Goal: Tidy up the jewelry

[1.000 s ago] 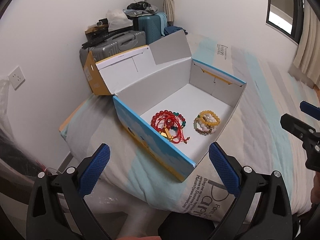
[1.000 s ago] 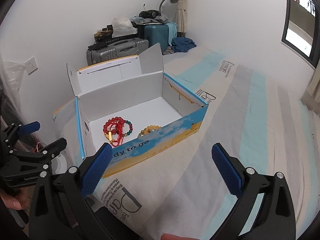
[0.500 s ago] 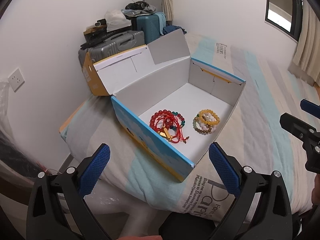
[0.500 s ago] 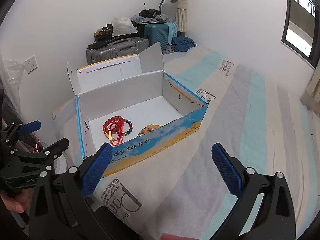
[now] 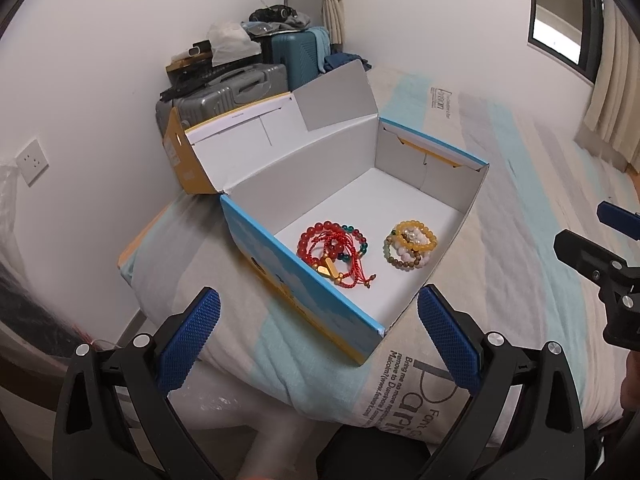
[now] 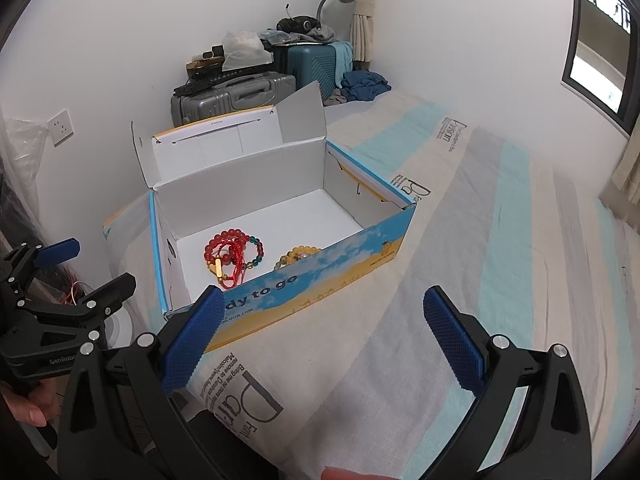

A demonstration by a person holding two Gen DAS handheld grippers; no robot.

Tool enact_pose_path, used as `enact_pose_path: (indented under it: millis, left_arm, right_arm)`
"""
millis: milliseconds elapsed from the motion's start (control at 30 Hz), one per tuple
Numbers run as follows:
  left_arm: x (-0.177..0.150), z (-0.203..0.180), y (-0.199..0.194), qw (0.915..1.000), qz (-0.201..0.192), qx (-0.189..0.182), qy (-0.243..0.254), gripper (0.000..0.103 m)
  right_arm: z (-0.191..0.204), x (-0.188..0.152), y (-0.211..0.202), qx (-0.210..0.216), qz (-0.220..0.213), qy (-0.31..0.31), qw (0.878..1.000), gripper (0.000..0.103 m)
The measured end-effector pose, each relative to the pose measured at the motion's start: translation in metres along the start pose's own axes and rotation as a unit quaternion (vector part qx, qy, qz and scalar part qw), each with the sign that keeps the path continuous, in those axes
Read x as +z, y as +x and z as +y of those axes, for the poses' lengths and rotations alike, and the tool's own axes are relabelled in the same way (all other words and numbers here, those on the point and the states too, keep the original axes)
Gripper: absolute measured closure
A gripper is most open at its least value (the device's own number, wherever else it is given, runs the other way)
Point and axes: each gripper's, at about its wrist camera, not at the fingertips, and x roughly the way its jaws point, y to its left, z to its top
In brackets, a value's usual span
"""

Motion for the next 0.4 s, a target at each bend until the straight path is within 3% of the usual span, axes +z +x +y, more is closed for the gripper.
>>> enact_pose_path:
  millis: [400]
  left_arm:
    - [0.0016,0.0067,0.0026,0.9999,0.008,-0.003,-0.011,0.006]
  right_arm:
    - [-0.0003,-0.0013,0.0003,0.0,0.001,0.0,1.0,0.007]
